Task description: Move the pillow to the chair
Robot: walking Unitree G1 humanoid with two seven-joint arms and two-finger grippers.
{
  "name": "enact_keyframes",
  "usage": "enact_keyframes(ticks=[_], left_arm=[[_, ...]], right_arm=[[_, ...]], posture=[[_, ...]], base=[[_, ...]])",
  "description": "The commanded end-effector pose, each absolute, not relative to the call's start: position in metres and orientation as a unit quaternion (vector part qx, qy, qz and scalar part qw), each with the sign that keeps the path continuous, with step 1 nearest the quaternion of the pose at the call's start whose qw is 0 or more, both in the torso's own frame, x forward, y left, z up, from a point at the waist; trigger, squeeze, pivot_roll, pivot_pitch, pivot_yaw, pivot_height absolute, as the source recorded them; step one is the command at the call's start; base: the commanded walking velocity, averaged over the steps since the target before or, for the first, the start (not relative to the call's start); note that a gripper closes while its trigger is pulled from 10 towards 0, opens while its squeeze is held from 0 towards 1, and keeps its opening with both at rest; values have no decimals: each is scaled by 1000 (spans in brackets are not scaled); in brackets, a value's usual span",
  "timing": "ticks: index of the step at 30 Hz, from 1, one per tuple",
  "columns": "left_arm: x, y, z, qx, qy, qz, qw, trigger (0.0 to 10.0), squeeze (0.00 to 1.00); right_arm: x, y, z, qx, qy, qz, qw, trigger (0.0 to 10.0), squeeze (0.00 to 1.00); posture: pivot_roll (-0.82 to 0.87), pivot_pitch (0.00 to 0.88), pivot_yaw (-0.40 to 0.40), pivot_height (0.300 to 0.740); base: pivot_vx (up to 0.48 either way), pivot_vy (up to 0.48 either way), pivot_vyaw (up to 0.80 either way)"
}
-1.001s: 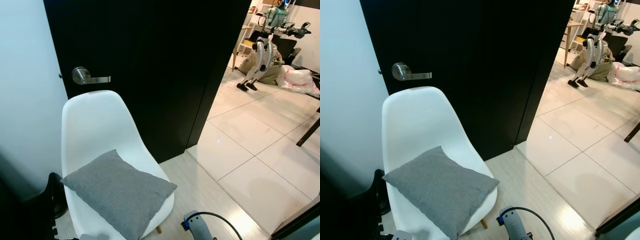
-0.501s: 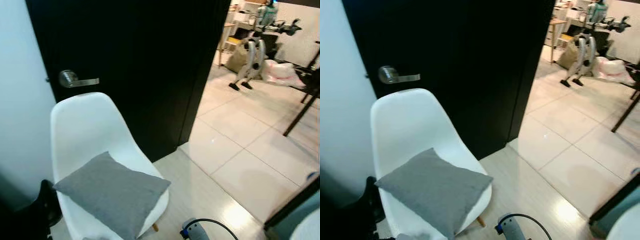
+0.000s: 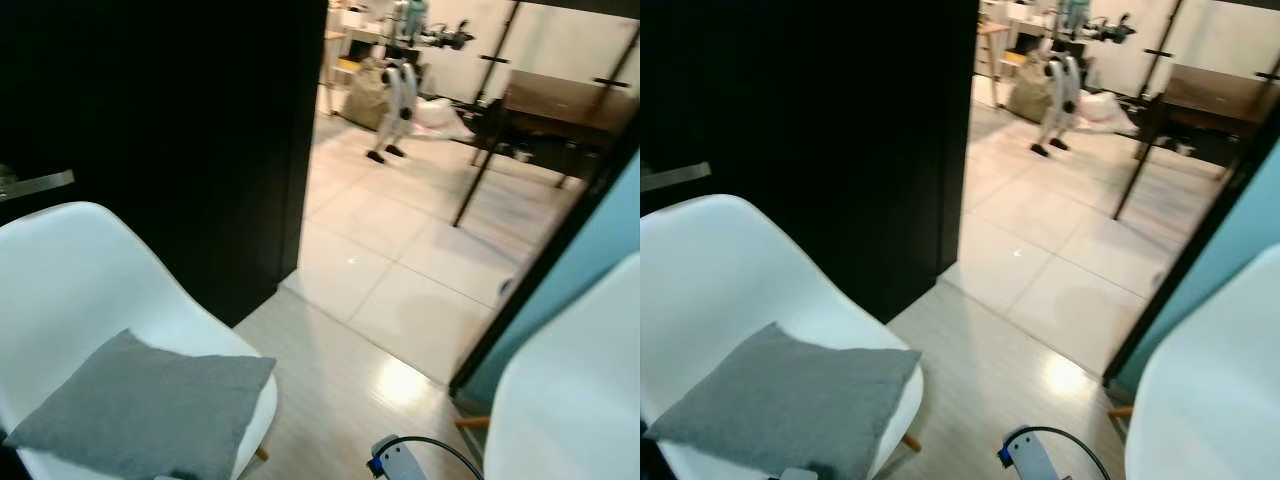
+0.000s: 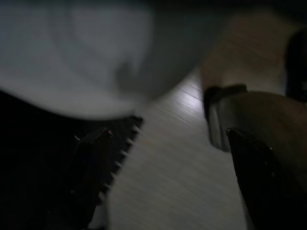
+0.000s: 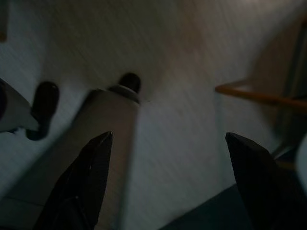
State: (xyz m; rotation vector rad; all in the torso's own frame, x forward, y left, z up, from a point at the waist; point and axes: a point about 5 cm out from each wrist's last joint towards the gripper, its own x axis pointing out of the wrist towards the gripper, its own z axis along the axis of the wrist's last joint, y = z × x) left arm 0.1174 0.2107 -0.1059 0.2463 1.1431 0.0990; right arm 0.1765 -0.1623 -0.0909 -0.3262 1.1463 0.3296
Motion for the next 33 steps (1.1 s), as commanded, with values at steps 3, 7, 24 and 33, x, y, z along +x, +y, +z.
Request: enact_keyframes(ticks=[3,7,24,33], left_arm=[[128,208,-104,121,534,26,837,10000,0],[154,199,-96,111,511,-5,853,10000,0],[142,202,-99,24,506,31,862,10000,0],[135,202,-101,32,514,27,857,10000,0]], right_arm=[[177,-170,-90,-144,538,127,821,10000,0],[177,-189,-89,-115,538,61,833,10000,0],[185,-212,-81,-114,529,-4,841,10000,0],[190,-208,-80,-113,524,1,844,10000,0]], posture=[[34,0,1,740],[10,0,21,740],[88,0,-12,740],[68,0,-19,740]], base=[[0,0,-706],[0,0,-706],[0,0,-711],[0,0,-710]])
